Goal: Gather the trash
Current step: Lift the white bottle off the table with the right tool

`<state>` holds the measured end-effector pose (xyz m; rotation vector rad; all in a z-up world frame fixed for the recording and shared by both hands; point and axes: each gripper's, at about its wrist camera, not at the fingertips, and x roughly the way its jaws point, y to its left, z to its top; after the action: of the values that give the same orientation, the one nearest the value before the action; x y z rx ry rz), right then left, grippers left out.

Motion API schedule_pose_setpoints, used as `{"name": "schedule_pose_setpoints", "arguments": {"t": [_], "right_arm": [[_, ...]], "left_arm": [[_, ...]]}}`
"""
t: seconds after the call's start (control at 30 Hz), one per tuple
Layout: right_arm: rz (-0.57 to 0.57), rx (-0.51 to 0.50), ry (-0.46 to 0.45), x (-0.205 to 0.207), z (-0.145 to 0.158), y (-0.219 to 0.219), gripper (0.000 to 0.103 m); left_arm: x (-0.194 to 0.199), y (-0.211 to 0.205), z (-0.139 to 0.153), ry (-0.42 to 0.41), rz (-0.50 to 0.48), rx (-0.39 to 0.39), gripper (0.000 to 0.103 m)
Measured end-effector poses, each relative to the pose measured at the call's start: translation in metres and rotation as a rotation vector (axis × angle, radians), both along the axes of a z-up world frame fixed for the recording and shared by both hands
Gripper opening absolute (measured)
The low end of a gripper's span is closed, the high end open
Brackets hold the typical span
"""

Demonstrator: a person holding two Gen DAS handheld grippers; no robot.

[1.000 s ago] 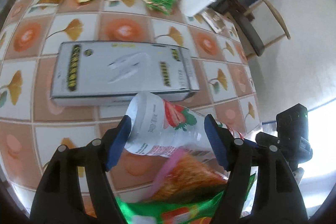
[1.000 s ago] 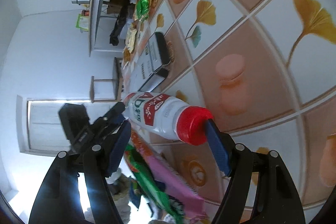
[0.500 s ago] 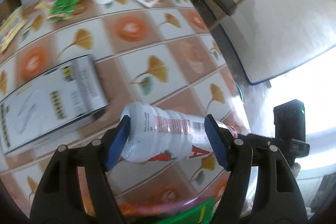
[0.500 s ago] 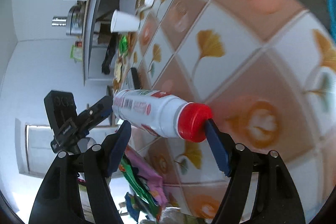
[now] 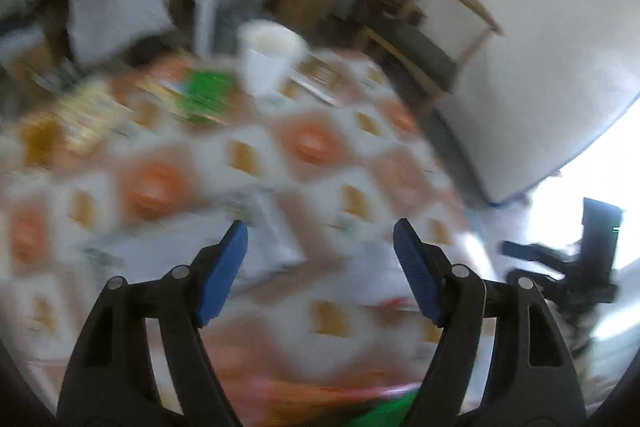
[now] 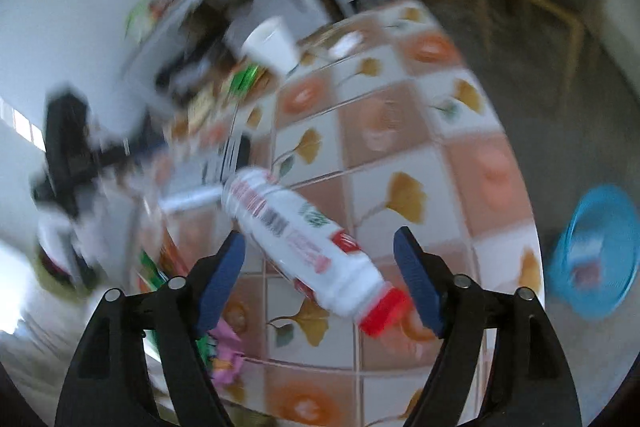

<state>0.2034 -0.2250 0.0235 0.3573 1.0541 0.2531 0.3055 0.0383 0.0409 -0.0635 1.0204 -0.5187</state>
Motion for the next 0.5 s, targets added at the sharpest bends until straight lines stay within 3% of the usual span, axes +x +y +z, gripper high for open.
{"name": "schedule_pose_setpoints", "arguments": {"t": [0.13,0.23,0.37,0.5], "right_arm": [[0.185,-0.22,0.02,0.026,-0.015,0.054,0.078],[0.241,-0.357,0.033,0.038,-0.032,0.076,0.078],[0.23,-0.321,0.071,0.043,-0.042,0.077,0.078],[0.184,-0.27,0.091,0.04,-0.048,0.07,0.078]], "left_arm": [[-0.001,0.026,0.001,-0.103,0.014,0.157,0.076],[-0.002,0.037,-0.01,-0.152,-0.039,0.284,0.08],[0.003,0.04,-0.032,-0.161,-0.093,0.396,0.081],[0.02,0.044,-0.05,-0.163,-0.046,0.4,0.081]]}}
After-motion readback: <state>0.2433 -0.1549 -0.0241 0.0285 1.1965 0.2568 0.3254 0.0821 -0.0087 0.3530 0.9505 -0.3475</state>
